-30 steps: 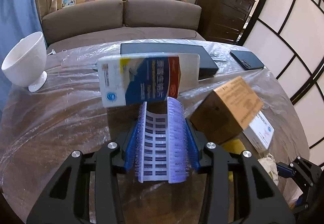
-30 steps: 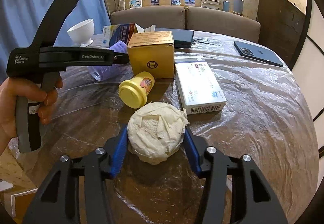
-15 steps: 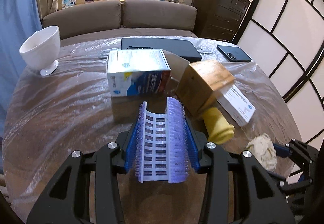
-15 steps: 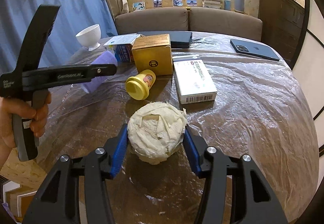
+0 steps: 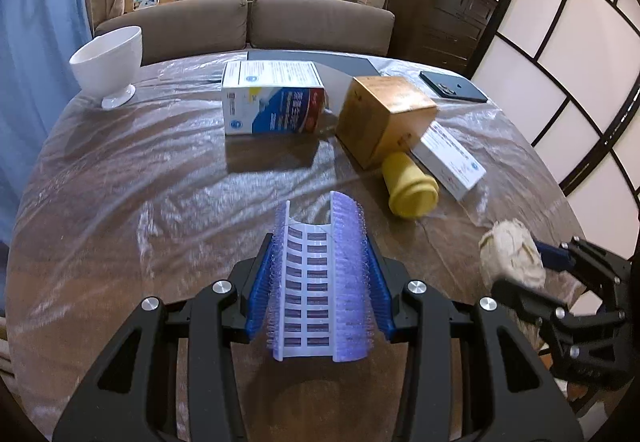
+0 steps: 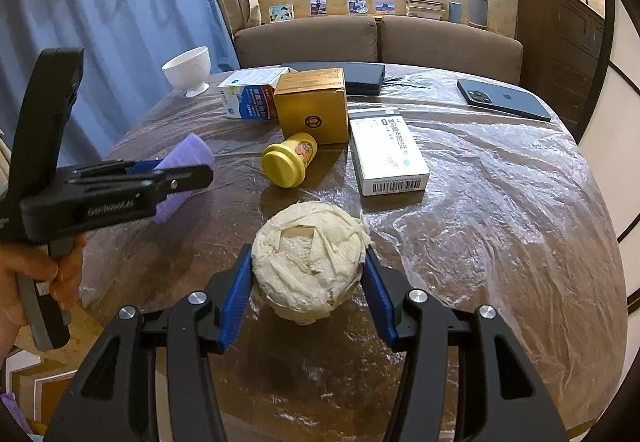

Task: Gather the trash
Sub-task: 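Carry the roller and tissue ball toward the white bin, then lower the purple roller and tissue ball into the white bin and release both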

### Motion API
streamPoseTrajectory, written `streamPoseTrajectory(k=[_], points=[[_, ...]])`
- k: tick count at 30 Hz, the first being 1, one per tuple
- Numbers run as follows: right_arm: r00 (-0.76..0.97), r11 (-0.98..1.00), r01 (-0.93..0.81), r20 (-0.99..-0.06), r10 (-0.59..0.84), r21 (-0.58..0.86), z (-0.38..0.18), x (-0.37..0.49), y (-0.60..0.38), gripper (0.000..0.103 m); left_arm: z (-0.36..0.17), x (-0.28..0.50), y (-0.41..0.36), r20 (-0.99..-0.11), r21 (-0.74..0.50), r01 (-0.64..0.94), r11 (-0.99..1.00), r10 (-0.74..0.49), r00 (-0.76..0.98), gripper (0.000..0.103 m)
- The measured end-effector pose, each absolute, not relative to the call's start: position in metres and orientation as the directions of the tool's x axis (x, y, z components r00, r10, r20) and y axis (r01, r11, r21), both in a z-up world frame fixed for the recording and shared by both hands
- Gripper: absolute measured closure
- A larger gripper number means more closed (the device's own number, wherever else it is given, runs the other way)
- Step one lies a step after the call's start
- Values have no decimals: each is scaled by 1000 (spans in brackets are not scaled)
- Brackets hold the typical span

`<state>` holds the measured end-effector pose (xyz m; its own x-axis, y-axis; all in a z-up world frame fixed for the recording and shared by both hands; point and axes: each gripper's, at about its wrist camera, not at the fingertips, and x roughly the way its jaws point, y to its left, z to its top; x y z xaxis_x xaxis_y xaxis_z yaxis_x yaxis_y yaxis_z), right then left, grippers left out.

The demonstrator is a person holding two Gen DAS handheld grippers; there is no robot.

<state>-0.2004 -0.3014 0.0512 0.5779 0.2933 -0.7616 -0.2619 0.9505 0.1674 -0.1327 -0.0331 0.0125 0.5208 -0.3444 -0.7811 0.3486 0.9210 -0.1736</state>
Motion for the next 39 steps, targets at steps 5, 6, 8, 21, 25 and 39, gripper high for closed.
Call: streamPoseTrajectory(k=[5, 6, 8, 21, 25, 39], points=[[567, 948, -267, -767, 300, 173, 50, -208, -302, 52, 14, -150, -31, -781, -161, 346, 924, -334, 527, 59], [565, 947, -270, -768, 302, 174, 51, -211, -302, 52, 14, -154, -31, -781, -161, 346, 924, -334, 527, 59], [562, 945, -275, -768, 306, 175, 51, -216, -302, 52, 14, -161, -31, -781, -158, 347, 925, -332, 529, 59], [543, 931, -320, -771, 334, 178, 57, -249, -302, 52, 12, -205, -27, -788, -135, 343, 929, -311, 532, 59], [532, 925, -334, -775, 342, 179, 57, -258, -302, 52, 11, -216, -25, -792, -138, 342, 930, -311, 526, 59], [486, 899, -392, -786, 382, 195, 56, -287, -301, 52, 11, -253, -26, -802, -132, 375, 917, -321, 504, 59]])
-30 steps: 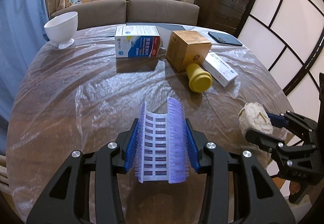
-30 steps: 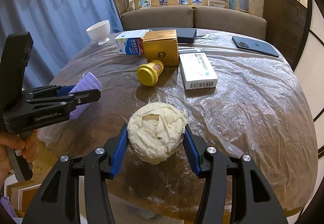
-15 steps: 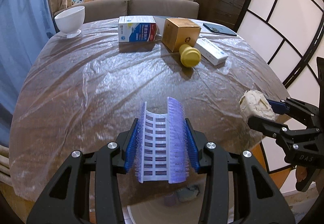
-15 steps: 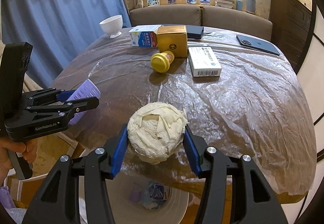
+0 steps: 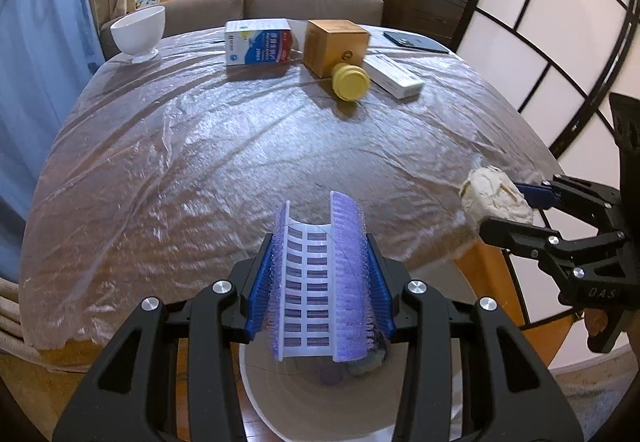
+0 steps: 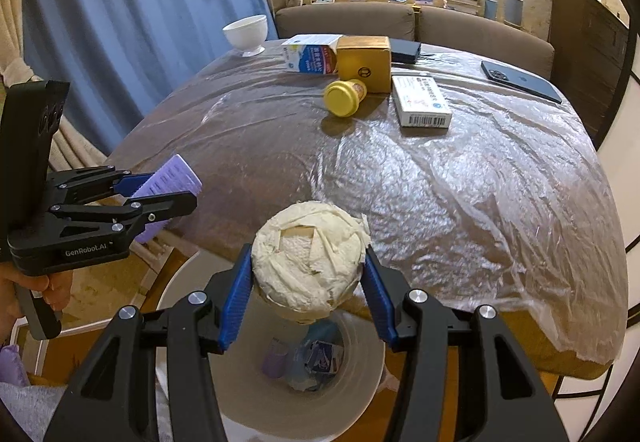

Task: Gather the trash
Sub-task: 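Lower the purple roller and tissue ball into the white bin and release both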

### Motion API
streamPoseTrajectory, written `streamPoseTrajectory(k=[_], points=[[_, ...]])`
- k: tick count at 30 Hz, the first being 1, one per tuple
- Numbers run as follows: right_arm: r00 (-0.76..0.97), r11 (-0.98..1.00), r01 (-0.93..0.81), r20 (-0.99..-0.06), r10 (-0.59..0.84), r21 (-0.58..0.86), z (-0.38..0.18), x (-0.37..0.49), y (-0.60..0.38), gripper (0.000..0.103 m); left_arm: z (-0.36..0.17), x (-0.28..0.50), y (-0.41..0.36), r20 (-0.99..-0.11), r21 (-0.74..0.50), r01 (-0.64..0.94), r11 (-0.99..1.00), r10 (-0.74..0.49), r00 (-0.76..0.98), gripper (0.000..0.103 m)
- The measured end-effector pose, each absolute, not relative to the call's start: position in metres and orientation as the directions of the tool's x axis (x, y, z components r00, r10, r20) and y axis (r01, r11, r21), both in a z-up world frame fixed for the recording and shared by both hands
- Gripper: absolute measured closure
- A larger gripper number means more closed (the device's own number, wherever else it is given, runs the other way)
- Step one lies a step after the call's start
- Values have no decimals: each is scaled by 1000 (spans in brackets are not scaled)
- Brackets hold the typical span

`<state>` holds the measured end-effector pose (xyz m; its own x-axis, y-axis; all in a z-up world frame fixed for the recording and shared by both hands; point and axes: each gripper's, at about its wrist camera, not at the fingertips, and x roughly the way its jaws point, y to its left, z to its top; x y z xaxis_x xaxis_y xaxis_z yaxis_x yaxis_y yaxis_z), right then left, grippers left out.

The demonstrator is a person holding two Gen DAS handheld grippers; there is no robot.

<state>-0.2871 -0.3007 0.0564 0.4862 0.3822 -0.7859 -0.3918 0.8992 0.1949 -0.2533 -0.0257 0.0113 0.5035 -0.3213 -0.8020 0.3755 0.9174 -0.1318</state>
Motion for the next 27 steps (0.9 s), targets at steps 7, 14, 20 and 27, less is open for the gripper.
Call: streamPoseTrajectory(k=[7, 14, 20, 27], points=[[457, 888, -409, -795, 399, 210, 53, -299, -301, 52, 10, -271, -28, -807, -132, 393, 910, -329, 490, 59], [430, 874, -430, -799, 420, 228, 51, -310, -300, 52, 11, -287, -31, -808, -142, 423, 895, -352, 473, 59], [403, 863, -447, -808, 430, 236, 46, -320, -299, 52, 3, -300, -35, -821, -155, 443, 883, -365, 440, 59], [362, 850, -469, -826, 432, 239, 34, -331, -297, 52, -10, -310, -43, -843, -141, 457, 878, -348, 409, 59]])
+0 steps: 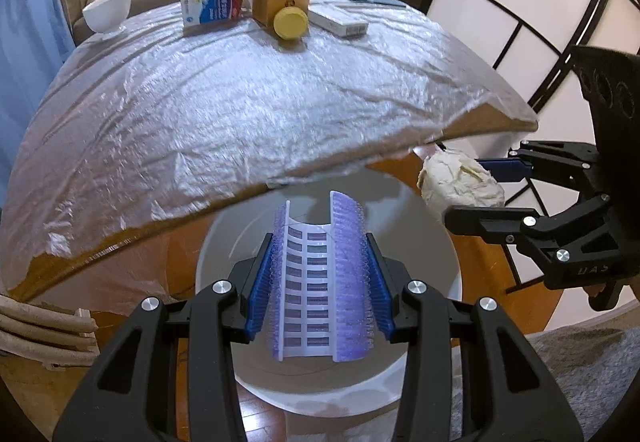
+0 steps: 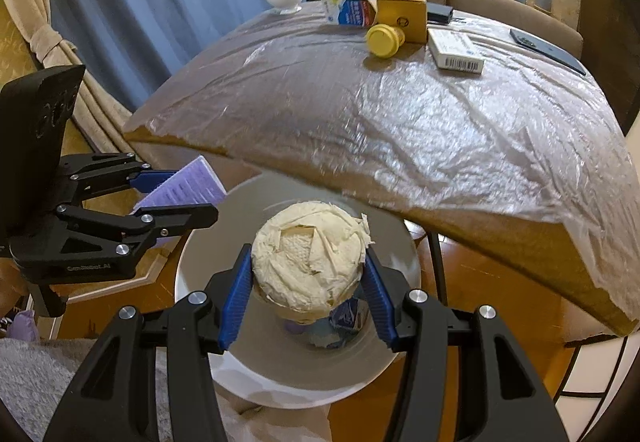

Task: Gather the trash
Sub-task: 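Lower the purple roller and tissue ball into the white bin and release both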

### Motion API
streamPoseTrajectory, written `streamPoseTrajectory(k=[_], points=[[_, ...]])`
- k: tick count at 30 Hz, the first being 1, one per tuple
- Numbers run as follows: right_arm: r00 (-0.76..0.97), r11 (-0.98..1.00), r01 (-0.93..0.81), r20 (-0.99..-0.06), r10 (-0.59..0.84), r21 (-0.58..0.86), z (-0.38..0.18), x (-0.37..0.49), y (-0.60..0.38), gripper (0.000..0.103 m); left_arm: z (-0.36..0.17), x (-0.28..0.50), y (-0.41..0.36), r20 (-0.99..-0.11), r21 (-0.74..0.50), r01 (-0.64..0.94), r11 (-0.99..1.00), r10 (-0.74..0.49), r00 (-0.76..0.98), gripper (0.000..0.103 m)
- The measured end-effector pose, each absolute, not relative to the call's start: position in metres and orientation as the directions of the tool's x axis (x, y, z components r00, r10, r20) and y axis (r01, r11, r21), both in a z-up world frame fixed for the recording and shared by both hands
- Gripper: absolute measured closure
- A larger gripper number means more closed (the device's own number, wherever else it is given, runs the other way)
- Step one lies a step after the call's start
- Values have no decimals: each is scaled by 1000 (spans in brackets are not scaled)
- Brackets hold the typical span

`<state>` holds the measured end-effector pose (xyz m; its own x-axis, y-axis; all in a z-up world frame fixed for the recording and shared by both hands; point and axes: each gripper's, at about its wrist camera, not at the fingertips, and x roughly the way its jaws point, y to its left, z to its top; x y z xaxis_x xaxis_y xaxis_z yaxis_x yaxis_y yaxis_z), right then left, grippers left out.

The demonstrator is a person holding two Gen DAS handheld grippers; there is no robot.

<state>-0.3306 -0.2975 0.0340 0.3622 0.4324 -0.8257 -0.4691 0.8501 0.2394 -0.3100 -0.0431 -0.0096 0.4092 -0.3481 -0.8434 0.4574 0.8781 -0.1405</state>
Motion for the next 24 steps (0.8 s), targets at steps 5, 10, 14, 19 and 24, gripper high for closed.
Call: streamPoseTrajectory(k=[5, 10, 14, 19, 24], points=[[336, 845, -477, -839, 428, 241, 24, -334, -296, 52, -22, -314, -46, -861, -133, 455, 880, -330, 387, 59], [317, 845, -480, -852, 417, 235, 12, -335, -294, 52, -37, -315, -47, -879, -121, 447, 886, -305, 366, 59], [301, 846, -477, -860, 413, 240, 3, -336, -293, 52, -49, -315, -47, -892, -116, 440, 891, -288, 348, 59], [282, 847, -476, -871, 402, 236, -7, -334, -289, 52, -65, -312, -48, -905, -110, 430, 896, -269, 329, 59], [265, 851, -472, -883, 388, 232, -20, -332, -287, 52, -80, -308, -50, -918, -93, 429, 899, -245, 313, 59]])
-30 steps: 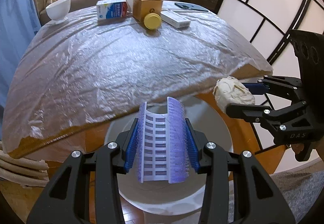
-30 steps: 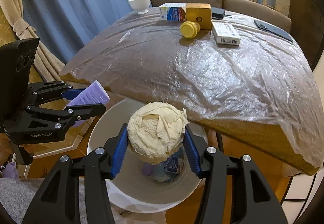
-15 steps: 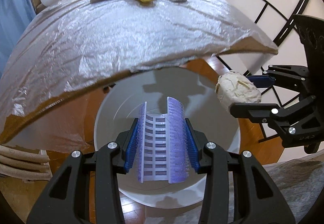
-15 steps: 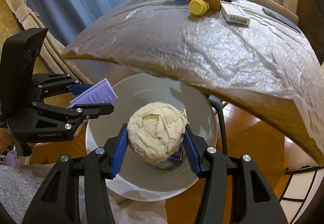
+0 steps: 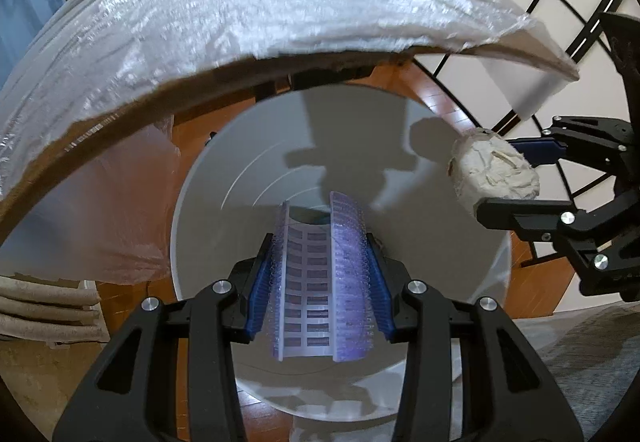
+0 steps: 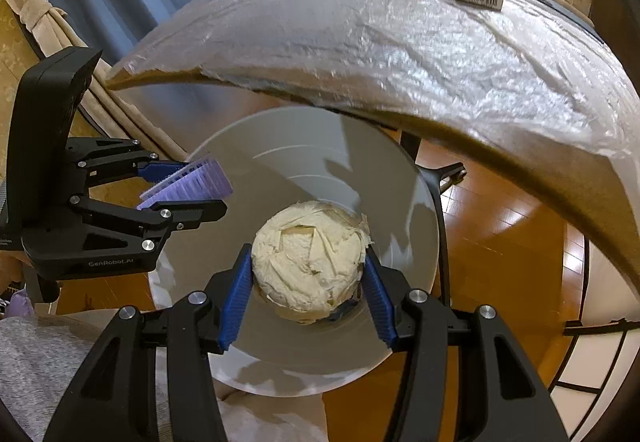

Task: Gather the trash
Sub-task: 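Lower the purple roller and tissue ball into the white bin and release both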

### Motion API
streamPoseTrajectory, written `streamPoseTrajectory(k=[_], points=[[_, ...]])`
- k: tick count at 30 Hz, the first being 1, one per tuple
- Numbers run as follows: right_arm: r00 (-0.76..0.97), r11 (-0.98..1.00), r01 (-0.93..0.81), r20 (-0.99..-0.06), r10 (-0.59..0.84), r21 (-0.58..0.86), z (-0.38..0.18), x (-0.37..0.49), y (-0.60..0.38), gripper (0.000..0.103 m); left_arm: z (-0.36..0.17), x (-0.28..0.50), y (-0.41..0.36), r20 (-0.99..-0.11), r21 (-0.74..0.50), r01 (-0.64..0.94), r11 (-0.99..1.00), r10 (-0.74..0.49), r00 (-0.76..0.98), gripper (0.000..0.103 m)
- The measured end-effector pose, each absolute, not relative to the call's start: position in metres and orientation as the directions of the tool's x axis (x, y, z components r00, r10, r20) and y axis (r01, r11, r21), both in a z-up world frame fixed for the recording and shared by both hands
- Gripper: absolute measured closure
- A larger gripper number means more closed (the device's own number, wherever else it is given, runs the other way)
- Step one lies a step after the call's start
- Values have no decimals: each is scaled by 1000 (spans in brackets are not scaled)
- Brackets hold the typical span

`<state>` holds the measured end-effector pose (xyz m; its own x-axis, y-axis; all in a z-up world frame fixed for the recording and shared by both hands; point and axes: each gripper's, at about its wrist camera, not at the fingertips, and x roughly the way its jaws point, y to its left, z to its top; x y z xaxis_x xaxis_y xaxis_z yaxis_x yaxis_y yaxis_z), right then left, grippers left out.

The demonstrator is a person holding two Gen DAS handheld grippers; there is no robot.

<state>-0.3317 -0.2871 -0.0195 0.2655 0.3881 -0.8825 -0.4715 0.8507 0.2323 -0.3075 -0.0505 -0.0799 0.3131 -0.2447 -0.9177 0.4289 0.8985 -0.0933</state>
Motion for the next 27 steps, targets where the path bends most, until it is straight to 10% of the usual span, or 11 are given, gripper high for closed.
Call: streamPoseTrajectory(k=[27], points=[[219, 877, -432, -919, 328, 210, -67, -317, -295, 52, -127, -271, -84, -952, -48, 451, 891, -177, 249, 59]])
